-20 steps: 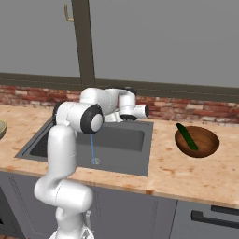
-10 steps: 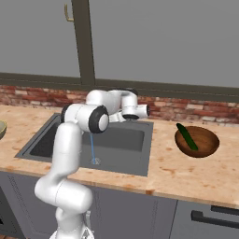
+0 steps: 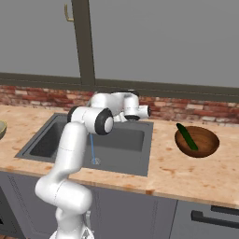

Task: Pick the avocados from the sink and place them in one bowl. Place the cucumber in the other bowl. Then turn off the sink faucet.

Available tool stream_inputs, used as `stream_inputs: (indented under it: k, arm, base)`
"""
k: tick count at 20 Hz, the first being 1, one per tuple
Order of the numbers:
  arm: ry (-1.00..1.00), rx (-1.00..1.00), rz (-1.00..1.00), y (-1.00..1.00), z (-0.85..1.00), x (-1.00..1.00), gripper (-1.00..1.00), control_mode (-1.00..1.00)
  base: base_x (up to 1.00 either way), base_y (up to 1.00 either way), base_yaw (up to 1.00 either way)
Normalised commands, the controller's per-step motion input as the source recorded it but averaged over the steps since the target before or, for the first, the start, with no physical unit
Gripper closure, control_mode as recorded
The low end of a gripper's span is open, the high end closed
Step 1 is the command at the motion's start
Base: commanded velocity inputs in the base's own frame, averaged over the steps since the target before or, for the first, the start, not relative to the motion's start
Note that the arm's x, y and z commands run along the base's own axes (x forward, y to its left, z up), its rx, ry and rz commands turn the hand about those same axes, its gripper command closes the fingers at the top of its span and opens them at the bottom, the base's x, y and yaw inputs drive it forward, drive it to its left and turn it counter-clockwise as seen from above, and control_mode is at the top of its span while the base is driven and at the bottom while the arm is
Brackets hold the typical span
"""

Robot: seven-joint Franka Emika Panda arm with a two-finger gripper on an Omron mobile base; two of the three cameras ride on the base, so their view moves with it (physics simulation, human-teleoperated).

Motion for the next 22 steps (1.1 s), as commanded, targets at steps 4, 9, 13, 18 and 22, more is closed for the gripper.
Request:
stream_inputs:
  k: [4, 9, 13, 18, 22]
  arm:
    - [0.0, 0.0, 0.0, 0.0, -0.07, 0.3, -1.0, -1.0]
    - [0.0, 0.0, 0.0, 0.01, -0.06, 0.28, -1.0, -1.0]
    - [0.0, 0.0, 0.0, 0.12, 0.0, 0.14, -1.0, -1.0]
    - [0.0, 0.0, 0.03, 0.42, -0.04, 0.0, -1.0, -1.0]
    - [0.0, 0.0, 0.07, 0.6, -0.09, 0.0, -1.0, -1.0]
  base:
    - [0.0, 0.0, 0.0]
    - [0.0, 0.0, 0.0]
    - [0.0, 0.0, 0.0]
    - [0.0, 0.0, 0.0]
    - [0.0, 0.0, 0.0]
